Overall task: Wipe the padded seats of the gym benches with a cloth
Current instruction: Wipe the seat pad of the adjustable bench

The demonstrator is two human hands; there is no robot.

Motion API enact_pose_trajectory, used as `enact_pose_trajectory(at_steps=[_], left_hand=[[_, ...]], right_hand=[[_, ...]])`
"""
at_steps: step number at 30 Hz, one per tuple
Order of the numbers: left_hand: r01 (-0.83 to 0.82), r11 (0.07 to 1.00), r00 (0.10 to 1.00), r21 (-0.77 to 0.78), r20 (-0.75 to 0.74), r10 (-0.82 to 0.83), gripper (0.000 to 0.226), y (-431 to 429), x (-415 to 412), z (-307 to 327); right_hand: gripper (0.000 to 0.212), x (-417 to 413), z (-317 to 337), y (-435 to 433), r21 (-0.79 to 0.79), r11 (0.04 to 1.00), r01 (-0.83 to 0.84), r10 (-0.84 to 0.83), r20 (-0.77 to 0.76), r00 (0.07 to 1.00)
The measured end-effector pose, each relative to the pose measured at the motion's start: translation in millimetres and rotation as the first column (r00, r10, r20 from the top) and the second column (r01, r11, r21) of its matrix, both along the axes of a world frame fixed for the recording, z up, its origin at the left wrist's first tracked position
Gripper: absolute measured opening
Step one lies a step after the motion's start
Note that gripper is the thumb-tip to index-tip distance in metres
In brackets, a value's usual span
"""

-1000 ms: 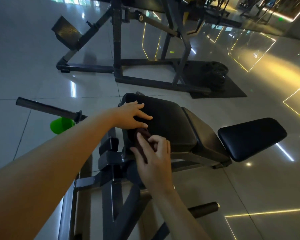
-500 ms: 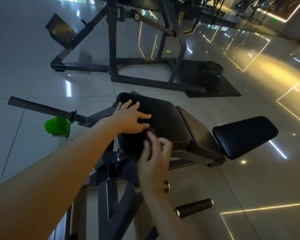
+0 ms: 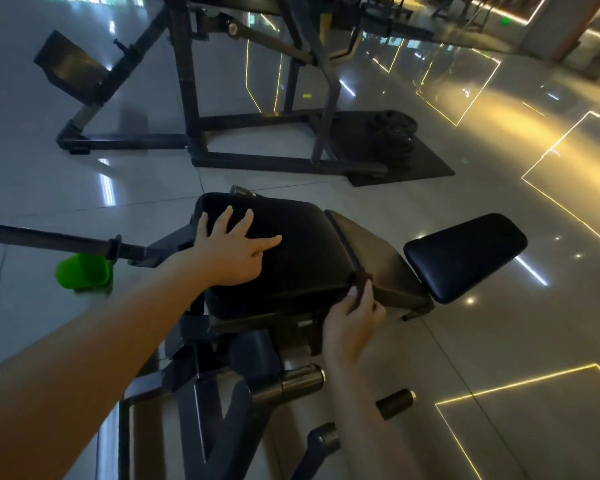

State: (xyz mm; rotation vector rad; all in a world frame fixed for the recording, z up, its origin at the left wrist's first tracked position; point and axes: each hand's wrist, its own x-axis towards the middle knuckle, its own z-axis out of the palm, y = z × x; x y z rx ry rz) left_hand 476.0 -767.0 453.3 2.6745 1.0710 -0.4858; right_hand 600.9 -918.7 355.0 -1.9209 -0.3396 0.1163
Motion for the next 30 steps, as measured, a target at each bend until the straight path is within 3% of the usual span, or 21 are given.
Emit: enact_pose_trajectory(at_steps=[1, 3, 5, 12, 20, 24, 28, 30], left_hand=[[0.011, 1.000, 1.000, 0.003, -0.007, -0.011, 0.049, 2, 2, 0], [0.039, 0.999, 0.999, 0.003, -0.024, -0.039, 0.048, 8, 7, -1], [0.050, 0.999, 0.998, -0.015, -0.036, -0.050, 0.046, 11, 12, 0], [0.050, 0.999, 0.998, -0.016, -0.035, -0.051, 0.049, 6, 24, 10], [0.041, 0.995, 0.973, 0.089, 0.224, -0.060, 0.050, -39, 39, -7], [0.072, 0.992, 0.974, 0.107, 0.207, -0.093, 0.052, -54, 76, -17], [0.143, 0.984, 0.971, 0.103, 0.177, -0.159, 0.054, -69, 136, -34], [0.183, 0.978, 0.973, 0.097, 0.127, -0.194, 0.056, -76, 166, -44]], right_hand=[[0.041, -18, 2, -6, 0.032, 0.997, -0.074, 0.068, 0.143, 0.987], [0.039, -44, -1, -13, -0.020, 0.964, -0.264, 0.248, 0.414, 0.876], [0.040, -48, -7, -8, -0.101, 0.937, -0.333, 0.337, 0.505, 0.795], [0.040, -11, 0, 4, -0.094, 0.962, -0.255, 0.269, 0.451, 0.851], [0.047, 34, -15, -5, 0.021, 0.978, -0.209, 0.180, 0.424, 0.888], [0.045, 80, -38, -21, -0.025, 0.983, -0.181, 0.172, 0.453, 0.875], [0.041, 128, -70, -42, -0.135, 0.962, -0.237, 0.271, 0.559, 0.783], [0.042, 166, -88, -55, -0.205, 0.968, -0.145, 0.223, 0.442, 0.869]])
